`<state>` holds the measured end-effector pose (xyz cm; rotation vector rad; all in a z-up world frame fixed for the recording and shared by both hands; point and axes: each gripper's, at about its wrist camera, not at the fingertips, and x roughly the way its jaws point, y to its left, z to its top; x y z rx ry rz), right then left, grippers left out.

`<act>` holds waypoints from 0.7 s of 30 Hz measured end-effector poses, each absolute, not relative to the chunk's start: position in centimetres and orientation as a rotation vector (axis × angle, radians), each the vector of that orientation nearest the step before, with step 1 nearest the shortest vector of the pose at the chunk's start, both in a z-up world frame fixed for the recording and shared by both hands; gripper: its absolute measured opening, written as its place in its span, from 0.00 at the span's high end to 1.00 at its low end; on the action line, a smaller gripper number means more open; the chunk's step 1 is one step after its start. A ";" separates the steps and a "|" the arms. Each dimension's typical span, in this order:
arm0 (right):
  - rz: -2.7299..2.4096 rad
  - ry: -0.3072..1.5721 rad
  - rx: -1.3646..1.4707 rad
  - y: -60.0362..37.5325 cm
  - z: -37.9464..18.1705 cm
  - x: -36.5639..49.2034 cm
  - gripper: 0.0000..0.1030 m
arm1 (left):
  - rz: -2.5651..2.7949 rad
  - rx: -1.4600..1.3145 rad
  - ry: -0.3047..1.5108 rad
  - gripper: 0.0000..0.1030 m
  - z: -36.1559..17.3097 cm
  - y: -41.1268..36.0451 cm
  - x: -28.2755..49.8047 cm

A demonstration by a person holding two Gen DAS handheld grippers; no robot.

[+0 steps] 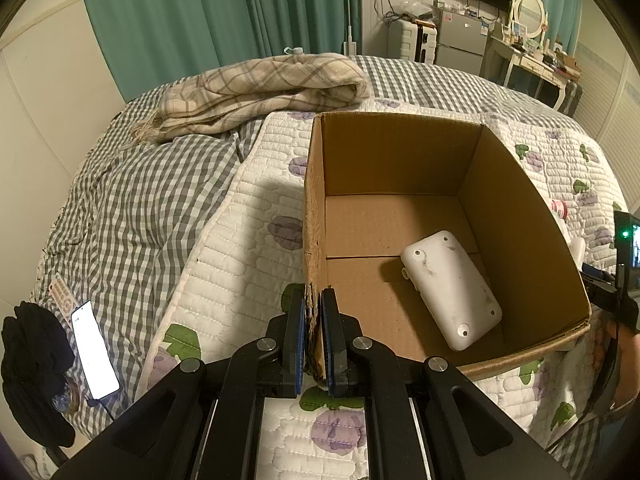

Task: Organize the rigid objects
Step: 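Grasp the white cylindrical bottle with the right gripper, then carry the white bottle into the box and release it beside the device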

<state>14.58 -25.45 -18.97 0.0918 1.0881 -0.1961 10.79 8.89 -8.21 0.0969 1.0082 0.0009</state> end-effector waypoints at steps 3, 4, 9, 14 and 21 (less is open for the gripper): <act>-0.193 1.053 0.131 -26.2 -18.1 13.9 0.54 | 0.002 0.096 1.008 0.93 -8.2 8.9 10.8; -0.187 1.050 0.130 -26.2 -18.0 13.9 0.55 | 0.001 0.098 1.008 0.93 -8.2 8.9 10.8; -0.171 1.010 0.108 -25.5 -16.9 13.2 0.59 | 0.001 0.096 1.008 0.93 -8.2 9.0 10.8; -0.152 0.924 0.074 -24.6 -13.8 11.7 0.64 | 0.001 0.096 1.007 0.93 -8.2 9.0 10.8; -0.063 0.742 0.030 -22.2 -5.8 10.5 0.67 | 0.000 0.093 1.008 0.93 -8.3 9.0 10.8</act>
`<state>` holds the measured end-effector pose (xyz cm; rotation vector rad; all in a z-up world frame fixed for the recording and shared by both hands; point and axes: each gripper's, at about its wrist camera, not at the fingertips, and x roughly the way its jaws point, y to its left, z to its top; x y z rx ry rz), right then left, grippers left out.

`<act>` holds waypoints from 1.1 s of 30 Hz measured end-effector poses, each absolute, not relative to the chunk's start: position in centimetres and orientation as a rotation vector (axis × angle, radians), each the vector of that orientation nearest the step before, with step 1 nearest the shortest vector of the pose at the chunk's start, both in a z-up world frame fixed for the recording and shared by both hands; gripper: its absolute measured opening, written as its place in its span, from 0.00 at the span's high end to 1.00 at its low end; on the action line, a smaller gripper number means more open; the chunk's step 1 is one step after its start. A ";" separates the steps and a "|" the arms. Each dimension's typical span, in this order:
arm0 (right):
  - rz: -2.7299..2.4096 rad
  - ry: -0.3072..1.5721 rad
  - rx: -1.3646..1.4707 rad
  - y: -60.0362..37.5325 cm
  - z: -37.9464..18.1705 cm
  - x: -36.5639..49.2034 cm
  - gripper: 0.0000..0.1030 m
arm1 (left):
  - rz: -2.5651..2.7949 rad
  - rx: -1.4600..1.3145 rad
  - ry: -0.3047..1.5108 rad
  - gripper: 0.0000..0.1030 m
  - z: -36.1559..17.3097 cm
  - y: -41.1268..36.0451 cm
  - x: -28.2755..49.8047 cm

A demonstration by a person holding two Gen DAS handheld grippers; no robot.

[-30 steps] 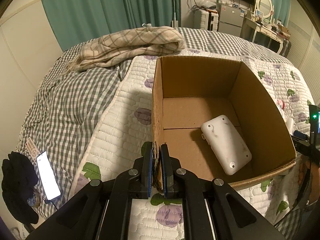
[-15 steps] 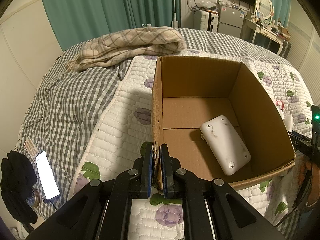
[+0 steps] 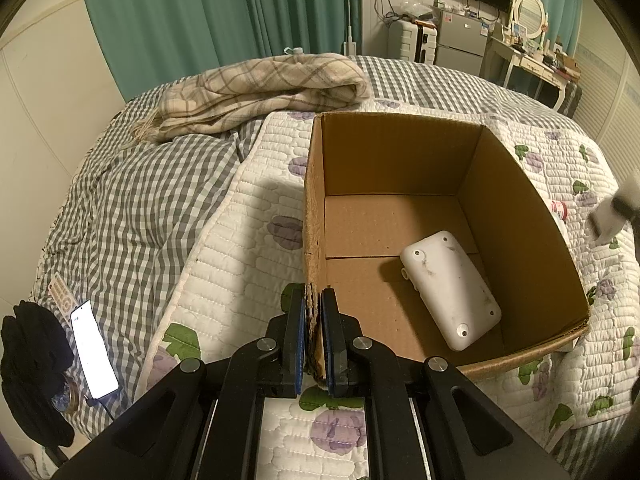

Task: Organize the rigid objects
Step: 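Carry the white bottle into the box and release it beside the device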

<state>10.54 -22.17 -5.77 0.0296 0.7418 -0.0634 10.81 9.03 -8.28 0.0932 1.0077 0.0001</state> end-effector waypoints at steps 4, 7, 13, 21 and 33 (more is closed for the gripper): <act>0.048 0.653 -0.020 -18.4 -1.3 9.9 0.67 | 0.000 0.094 1.007 0.93 -8.3 9.0 10.8; 0.144 0.620 -0.044 -15.4 0.5 9.5 0.67 | 0.000 0.094 1.008 0.93 -8.3 9.0 10.8; 0.308 0.657 -0.100 -9.4 0.2 9.3 0.67 | 0.000 0.092 1.007 0.93 -8.3 9.0 10.8; 0.403 0.824 -0.150 -4.9 -5.7 10.1 0.67 | -0.005 0.083 1.004 0.93 -8.2 9.0 10.8; 0.367 0.858 -0.097 -5.3 -7.8 11.7 0.35 | -0.005 0.079 1.000 0.93 -8.1 9.0 10.7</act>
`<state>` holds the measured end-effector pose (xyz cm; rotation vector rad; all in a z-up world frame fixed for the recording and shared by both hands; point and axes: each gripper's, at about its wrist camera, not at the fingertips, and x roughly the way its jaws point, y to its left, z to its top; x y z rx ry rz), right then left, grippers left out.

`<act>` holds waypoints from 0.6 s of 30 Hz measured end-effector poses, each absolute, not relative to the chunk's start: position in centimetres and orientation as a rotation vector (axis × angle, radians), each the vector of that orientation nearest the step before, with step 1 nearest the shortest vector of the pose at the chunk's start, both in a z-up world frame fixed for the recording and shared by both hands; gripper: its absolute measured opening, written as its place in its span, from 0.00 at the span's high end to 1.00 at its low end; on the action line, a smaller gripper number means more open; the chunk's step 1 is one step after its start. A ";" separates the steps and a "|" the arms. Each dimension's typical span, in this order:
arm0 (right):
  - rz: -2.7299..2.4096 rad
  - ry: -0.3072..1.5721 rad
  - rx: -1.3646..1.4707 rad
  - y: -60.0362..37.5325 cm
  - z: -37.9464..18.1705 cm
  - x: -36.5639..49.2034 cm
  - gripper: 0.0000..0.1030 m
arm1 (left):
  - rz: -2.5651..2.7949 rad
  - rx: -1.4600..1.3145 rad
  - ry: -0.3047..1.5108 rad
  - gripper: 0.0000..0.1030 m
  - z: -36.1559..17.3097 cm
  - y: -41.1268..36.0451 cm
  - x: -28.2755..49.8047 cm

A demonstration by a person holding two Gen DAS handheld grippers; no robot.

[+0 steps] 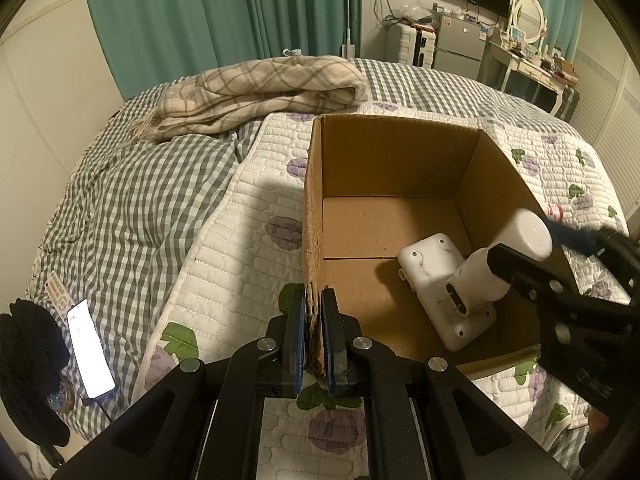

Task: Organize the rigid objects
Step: 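Carry the white bottle into the box and release it beside the device, then grasp the black TV remote with the right gripper and lift it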

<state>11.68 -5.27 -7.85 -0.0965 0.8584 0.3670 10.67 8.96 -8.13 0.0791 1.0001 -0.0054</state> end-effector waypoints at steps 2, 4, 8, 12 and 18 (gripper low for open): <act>0.346 0.820 -0.065 -5.8 -7.0 11.6 0.20 | -0.006 0.078 1.000 0.93 -8.1 8.9 10.7; 0.345 0.792 -0.042 -6.6 -6.1 11.4 0.20 | -0.008 0.076 1.001 0.93 -8.1 8.9 10.6; 0.278 0.729 -0.015 -8.8 -4.3 11.0 0.14 | -0.007 0.080 1.000 0.93 -8.1 8.9 10.6; 0.193 0.666 0.032 -12.8 -2.8 10.0 0.12 | -0.008 0.079 1.000 0.93 -8.1 9.0 10.5; 0.061 0.701 0.019 -17.9 -3.4 8.7 0.10 | -0.008 0.079 0.999 0.93 -8.1 9.0 10.5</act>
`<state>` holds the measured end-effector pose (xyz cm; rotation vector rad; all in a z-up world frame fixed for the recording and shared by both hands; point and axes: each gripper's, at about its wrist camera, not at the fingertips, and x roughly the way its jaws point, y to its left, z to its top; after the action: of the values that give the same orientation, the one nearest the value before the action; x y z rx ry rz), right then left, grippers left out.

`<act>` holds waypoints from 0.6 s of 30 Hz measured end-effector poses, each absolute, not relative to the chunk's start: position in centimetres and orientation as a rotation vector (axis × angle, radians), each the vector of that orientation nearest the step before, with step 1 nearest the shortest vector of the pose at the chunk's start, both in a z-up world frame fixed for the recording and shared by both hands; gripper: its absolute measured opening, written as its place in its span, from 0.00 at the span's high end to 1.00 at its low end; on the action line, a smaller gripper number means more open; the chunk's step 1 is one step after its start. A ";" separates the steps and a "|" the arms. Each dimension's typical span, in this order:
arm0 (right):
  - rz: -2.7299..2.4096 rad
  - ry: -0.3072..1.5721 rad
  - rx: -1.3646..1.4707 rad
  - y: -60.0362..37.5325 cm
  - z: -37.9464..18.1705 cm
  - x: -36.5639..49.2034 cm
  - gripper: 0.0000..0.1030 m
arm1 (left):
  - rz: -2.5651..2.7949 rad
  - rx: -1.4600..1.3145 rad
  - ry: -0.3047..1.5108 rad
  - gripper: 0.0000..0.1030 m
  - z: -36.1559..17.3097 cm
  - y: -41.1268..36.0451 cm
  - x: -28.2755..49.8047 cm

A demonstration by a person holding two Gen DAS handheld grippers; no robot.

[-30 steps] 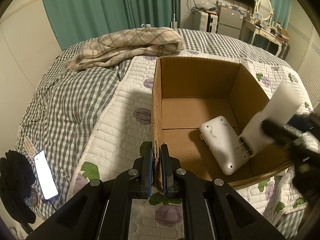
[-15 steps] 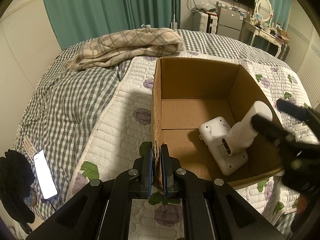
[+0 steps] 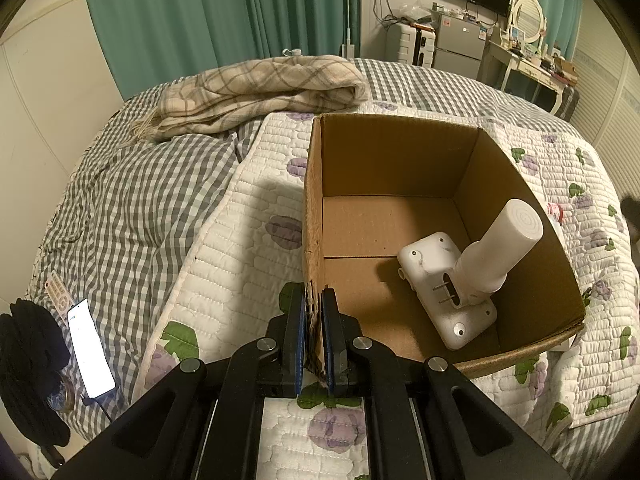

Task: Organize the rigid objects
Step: 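Grasp the black TV remote with the right gripper and lift it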

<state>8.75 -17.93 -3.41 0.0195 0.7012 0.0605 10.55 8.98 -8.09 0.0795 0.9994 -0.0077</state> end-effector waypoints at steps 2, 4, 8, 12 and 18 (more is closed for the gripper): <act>0.033 0.732 0.003 -19.1 -4.4 8.3 0.10 | -0.007 0.078 1.000 0.93 -8.1 9.0 10.5; 0.021 0.775 -0.011 -20.0 -5.8 7.9 0.10 | -0.006 0.080 0.999 0.93 -8.1 9.0 10.5; 0.022 0.858 -0.014 -20.8 -8.9 7.2 0.10 | -0.004 0.081 1.000 0.93 -8.1 9.1 10.5; 0.035 0.911 -0.021 -20.4 -11.9 7.4 0.10 | 0.000 0.087 1.002 0.93 -8.2 9.2 10.4; 0.048 0.991 0.032 -20.1 -16.0 10.0 0.10 | 0.002 0.089 1.004 0.93 -8.1 9.2 10.3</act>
<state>9.96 -20.10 -16.01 0.0316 0.9913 0.0483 10.34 9.21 -8.13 0.0890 1.0042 0.0024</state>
